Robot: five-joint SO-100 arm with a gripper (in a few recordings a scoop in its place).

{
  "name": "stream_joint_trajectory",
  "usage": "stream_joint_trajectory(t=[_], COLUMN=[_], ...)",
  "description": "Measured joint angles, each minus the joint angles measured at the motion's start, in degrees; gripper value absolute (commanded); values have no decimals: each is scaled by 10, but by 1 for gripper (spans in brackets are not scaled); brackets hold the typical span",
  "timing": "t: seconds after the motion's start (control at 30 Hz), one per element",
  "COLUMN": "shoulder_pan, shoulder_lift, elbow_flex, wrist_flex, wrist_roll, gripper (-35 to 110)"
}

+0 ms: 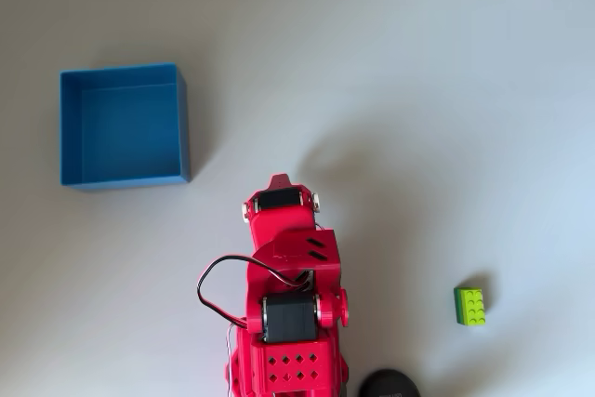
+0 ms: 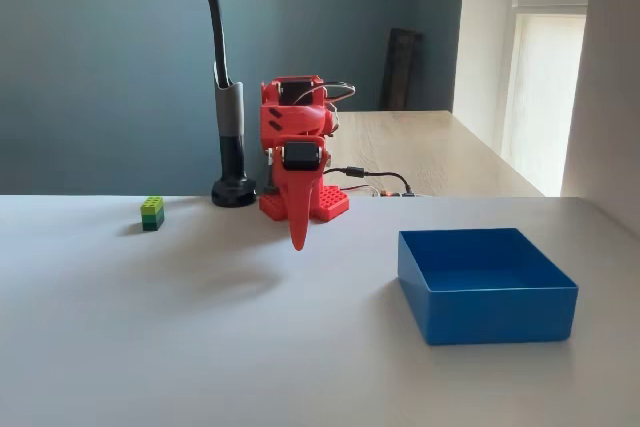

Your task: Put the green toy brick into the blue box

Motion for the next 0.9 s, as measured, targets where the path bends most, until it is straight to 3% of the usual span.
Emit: stream_joint_trajectory(t=[0.9], shoulder_pan=[0], shoulder_lift=[0], elbow_flex=[0], wrist_flex=[0], wrist_roll=[-5], gripper=[0])
